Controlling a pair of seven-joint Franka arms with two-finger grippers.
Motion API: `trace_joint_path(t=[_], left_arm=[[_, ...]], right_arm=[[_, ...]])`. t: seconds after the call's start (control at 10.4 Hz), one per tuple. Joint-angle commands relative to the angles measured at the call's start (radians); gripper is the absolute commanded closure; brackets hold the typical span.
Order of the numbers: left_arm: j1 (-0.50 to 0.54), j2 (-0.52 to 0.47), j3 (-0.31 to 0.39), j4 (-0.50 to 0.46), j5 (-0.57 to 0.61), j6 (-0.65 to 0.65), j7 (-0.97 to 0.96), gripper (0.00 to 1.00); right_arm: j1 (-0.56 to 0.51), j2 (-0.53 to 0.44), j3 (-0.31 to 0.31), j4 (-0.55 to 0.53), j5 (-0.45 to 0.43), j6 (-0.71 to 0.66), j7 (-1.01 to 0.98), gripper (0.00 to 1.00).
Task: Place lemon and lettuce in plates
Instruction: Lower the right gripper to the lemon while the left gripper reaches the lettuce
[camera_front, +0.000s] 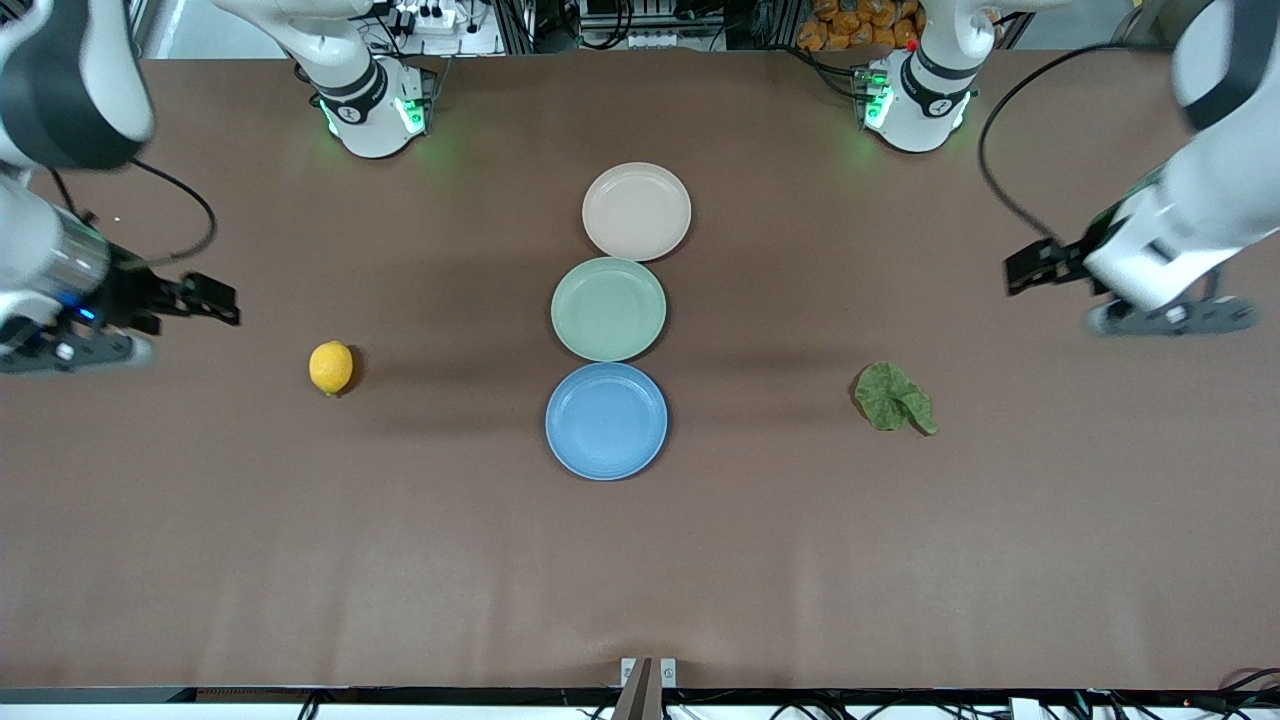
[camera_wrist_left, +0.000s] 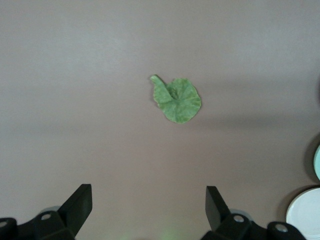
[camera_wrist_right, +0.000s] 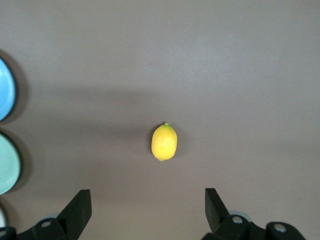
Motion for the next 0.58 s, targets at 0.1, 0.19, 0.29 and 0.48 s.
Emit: trace_joint_path(t=[0.1, 0.19, 0.29, 0.48], left_arm=[[-0.007, 0.04, -0.033, -0.197, 0.019, 0.244, 0.015, 0.0], [-0.007, 0.048, -0.033, -0.263, 0.019, 0.333, 0.015, 0.0], [-0.012, 0.074, -0.033, -0.314, 0.019, 0.413, 0.015, 0.0], [-0.027, 0.13, -0.032, -0.385, 0.019, 0.527, 0.012, 0.0]], right_arm=[[-0.03, 0.045, 0.006, -0.227, 0.016, 0.262, 0.011, 0.0], [-0.03, 0.066, 0.004, -0.271, 0.014, 0.324, 0.011, 0.0], [-0.033, 0.095, -0.01, -0.326, 0.016, 0.387, 0.013, 0.0], [-0.03, 0.135, -0.014, -0.429, 0.016, 0.537, 0.013, 0.0]])
